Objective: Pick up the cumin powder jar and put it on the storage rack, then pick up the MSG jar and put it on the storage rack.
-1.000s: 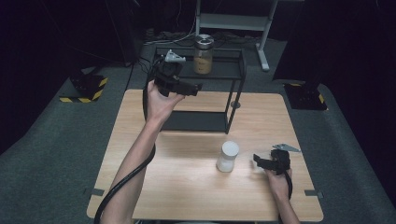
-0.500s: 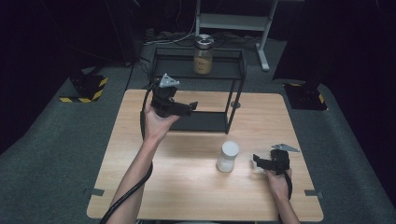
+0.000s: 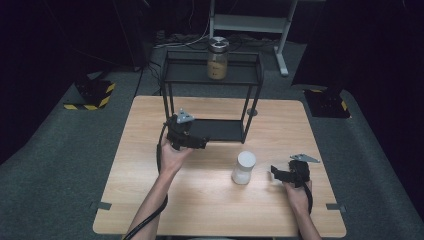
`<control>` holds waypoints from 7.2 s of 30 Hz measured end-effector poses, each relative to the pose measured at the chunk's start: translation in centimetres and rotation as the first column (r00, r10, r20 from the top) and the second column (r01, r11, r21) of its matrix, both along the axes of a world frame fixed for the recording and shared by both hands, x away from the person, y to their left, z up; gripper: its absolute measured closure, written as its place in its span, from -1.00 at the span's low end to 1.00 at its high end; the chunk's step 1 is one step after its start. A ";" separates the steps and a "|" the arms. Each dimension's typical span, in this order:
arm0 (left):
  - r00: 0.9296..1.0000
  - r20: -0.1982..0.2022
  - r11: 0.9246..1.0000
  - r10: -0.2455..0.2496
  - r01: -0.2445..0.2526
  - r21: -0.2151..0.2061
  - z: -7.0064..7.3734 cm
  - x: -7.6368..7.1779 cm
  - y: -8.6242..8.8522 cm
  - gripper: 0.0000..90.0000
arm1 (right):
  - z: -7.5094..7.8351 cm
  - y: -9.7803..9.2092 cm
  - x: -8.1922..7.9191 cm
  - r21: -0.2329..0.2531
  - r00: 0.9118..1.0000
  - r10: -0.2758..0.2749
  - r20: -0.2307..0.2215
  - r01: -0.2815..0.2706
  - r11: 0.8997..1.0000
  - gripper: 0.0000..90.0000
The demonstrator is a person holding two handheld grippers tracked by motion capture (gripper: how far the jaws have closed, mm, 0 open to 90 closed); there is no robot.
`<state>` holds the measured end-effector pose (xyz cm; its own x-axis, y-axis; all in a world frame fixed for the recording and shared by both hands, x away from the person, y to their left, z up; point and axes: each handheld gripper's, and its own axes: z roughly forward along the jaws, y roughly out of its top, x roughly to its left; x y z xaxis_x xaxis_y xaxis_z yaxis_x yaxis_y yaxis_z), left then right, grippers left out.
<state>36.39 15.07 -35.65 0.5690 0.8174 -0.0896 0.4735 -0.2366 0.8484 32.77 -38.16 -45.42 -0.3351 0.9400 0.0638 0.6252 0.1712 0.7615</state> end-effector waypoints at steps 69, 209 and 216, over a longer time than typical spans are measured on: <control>0.977 -0.163 0.990 0.139 -0.139 0.013 -11.1 0.1 -1.9 -0.97 | 0.2 0.9 0.0 -0.041 1.000 0.003 -0.007 -0.003 0.999 -0.81; 0.975 -0.163 0.988 0.151 -0.154 -0.008 -11.2 0.0 -1.6 -0.91 | 2.3 7.6 0.0 0.002 0.874 0.459 0.162 -0.465 0.885 -0.27; 0.975 -0.164 0.988 0.150 -0.155 -0.017 -11.3 0.0 -1.5 -0.91 | 2.6 7.9 -0.1 -0.014 0.873 0.461 0.159 -0.465 0.885 -0.26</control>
